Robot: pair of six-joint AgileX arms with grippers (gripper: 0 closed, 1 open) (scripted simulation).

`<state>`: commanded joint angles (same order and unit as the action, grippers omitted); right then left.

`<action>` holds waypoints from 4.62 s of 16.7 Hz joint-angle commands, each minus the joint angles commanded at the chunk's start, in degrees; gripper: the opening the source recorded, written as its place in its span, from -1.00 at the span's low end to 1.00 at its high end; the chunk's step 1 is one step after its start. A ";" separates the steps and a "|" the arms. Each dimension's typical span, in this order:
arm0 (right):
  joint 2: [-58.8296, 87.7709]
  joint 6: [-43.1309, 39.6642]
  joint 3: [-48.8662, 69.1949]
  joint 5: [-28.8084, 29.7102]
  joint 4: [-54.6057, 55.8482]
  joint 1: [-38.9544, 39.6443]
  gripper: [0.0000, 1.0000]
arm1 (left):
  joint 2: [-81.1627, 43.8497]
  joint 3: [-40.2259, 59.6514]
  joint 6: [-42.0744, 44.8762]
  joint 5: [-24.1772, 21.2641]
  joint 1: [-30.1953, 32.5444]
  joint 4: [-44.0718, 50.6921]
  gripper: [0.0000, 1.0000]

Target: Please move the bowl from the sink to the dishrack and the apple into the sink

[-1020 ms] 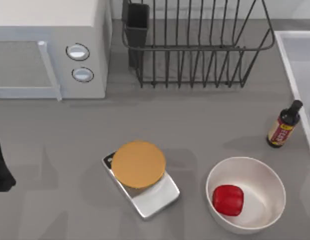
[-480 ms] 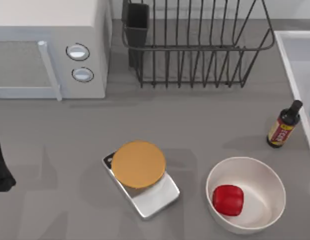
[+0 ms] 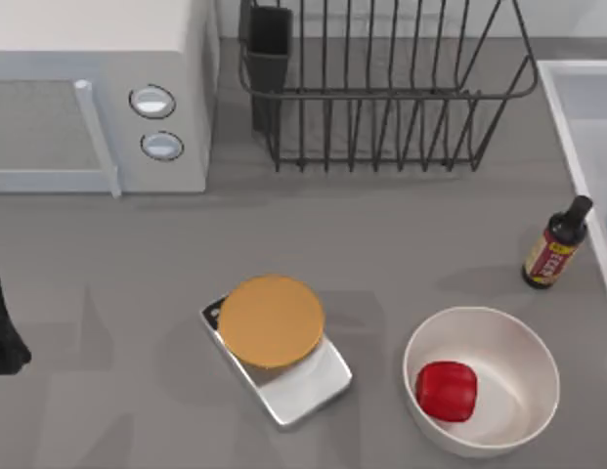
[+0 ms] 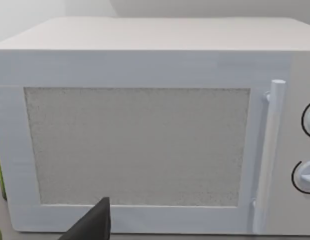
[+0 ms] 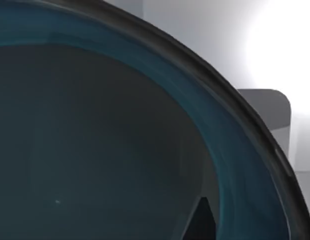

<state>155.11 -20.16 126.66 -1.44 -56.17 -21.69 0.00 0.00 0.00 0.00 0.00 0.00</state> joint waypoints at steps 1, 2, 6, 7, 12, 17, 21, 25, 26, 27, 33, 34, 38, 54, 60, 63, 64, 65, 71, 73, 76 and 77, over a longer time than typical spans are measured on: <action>0.00 0.00 0.00 0.00 0.00 0.00 -0.66 | 0.00 0.00 0.00 0.00 0.00 0.00 1.00; 0.00 0.00 0.00 0.00 0.00 0.00 -0.81 | 0.00 0.00 0.00 0.00 0.00 0.00 1.00; 0.00 0.00 0.00 0.00 0.00 0.00 -1.00 | 0.00 0.00 0.00 0.00 0.00 0.00 1.00; 0.00 0.00 0.00 0.00 0.00 0.00 -1.00 | 0.00 0.00 0.00 0.00 0.00 0.00 1.00; -0.36 0.07 -0.14 -0.04 0.01 0.20 -1.00 | 0.00 0.00 0.00 0.00 0.00 0.00 1.00; -6.72 -2.25 -3.26 -0.46 -3.46 -2.49 -1.00 | 0.00 0.00 0.00 0.00 0.00 0.00 1.00; -21.88 -7.57 -10.59 -1.13 -11.16 -7.64 -1.00 | 0.00 0.00 0.00 0.00 0.00 0.00 1.00; -41.25 -14.27 -20.00 -1.75 -21.08 -13.98 -1.00 | 0.00 0.00 0.00 0.00 0.00 0.00 1.00; -46.01 -15.96 -22.23 -1.88 -23.59 -15.59 -1.00 | 0.00 0.00 0.00 0.00 0.00 0.00 1.00; -50.54 -17.59 -24.36 -2.02 -25.98 -17.14 -1.00 | 0.00 0.00 0.00 0.00 0.00 0.00 1.00; -67.09 -24.36 -32.93 -2.69 -35.17 -23.48 -1.00 | 0.00 0.00 0.00 0.00 0.00 0.00 1.00; -67.74 -24.69 -33.28 -2.73 -35.57 -23.78 -1.00 | 0.00 0.00 0.00 0.00 0.00 0.00 1.00; -67.67 -24.58 -33.14 -2.72 -35.53 -23.54 -1.00 | 0.00 0.00 0.00 0.00 0.00 0.00 1.00; -61.37 4.21 -32.03 25.83 16.15 28.55 -1.00 | 0.00 0.00 0.00 0.00 0.00 0.00 1.00; -59.01 16.11 -32.46 40.75 42.42 54.22 -1.00 | 0.00 0.00 0.00 0.00 0.00 0.00 1.00; -59.25 19.74 -32.20 45.94 51.43 62.89 -1.00 | 0.00 0.00 0.00 0.00 0.00 0.00 1.00; -59.42 20.52 -32.09 47.10 53.43 64.84 -1.00 | 0.00 0.00 0.00 0.00 0.00 0.00 1.00; -59.57 21.08 -31.98 47.94 54.84 66.23 -1.00 | 0.00 0.00 0.00 0.00 0.00 0.00 1.00; -59.54 21.56 -32.00 48.26 55.70 67.07 -1.00 | 0.00 0.00 0.00 0.00 0.00 0.00 1.00; -58.90 21.58 -32.26 48.19 56.55 66.85 -1.00 | 0.00 0.00 0.00 0.00 0.00 0.00 1.00; -55.31 21.65 -34.44 47.23 62.24 65.51 -1.00 | 0.00 0.00 0.00 0.00 0.00 0.00 1.00; -53.64 21.68 -35.66 46.64 65.32 64.85 -1.00 | 0.00 0.00 0.00 0.00 0.00 0.00 1.00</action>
<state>101.47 1.52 91.01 45.20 9.16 43.17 0.00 0.00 0.00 0.00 0.00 0.00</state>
